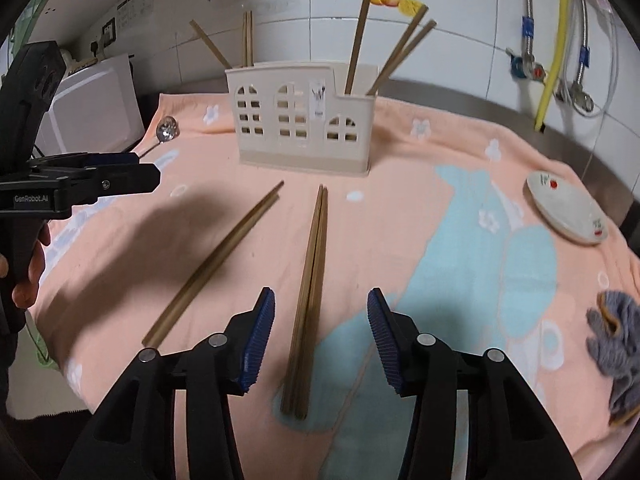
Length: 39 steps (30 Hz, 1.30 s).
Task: Organize utensils
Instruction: 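Lower the left tool onto a chopstick and close while the right tool grasps another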
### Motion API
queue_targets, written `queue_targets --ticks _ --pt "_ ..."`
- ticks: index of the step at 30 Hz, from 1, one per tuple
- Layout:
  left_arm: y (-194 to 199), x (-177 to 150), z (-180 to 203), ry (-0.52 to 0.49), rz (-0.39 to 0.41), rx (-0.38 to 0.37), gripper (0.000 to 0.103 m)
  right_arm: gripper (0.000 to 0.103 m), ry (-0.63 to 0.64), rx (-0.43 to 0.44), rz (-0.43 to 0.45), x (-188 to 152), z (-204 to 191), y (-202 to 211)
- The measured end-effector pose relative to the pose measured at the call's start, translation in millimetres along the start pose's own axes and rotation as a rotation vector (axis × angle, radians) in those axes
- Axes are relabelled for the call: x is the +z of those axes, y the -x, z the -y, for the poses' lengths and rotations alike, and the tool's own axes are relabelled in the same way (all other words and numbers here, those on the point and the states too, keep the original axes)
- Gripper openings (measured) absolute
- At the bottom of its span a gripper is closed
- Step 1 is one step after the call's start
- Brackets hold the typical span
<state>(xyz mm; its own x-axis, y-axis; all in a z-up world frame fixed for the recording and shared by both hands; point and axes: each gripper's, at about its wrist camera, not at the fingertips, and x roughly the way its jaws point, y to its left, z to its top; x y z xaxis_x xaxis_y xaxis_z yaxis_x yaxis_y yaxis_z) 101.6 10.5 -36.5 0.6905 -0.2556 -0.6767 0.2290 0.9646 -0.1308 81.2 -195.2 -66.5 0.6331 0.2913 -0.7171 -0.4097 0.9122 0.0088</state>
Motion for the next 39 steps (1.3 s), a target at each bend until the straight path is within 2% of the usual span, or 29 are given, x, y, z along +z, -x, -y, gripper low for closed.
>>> queue_targets --ticks 5,7,9,20,31,33,39 --pt "-6.5 -17.6 2.0 0.024 -0.034 -0.024 0.090 0.034 -0.010 0.010 -0.020 -11.3 0.6 -0.7" --pt "-8.9 -24.1 2.9 0.023 -0.047 -0.008 0.090 0.033 -0.014 0.013 -0.027 -14.0 1.3 -1.5" --pt "-10.8 -29.2 2.4 0.033 -0.060 -0.008 0.090 0.026 -0.019 0.018 -0.035 -16.7 1.8 -3.0" --pt "-17.8 -56.6 11.1 0.024 -0.124 -0.024 0.090 0.014 -0.028 0.035 -0.080 -27.0 0.5 -15.9" --pt "-23.6 -66.8 21.8 -0.012 -0.142 0.001 0.089 0.010 -0.034 0.031 -0.076 -27.5 2.6 -16.7" --pt "-23.3 -65.9 20.8 -0.010 -0.140 0.016 0.083 0.010 -0.031 0.024 -0.074 -27.7 2.5 -16.4" --pt "-28.3 -65.7 16.0 0.005 -0.158 0.058 0.075 0.010 -0.022 0.019 -0.072 -28.5 1.0 -17.2"
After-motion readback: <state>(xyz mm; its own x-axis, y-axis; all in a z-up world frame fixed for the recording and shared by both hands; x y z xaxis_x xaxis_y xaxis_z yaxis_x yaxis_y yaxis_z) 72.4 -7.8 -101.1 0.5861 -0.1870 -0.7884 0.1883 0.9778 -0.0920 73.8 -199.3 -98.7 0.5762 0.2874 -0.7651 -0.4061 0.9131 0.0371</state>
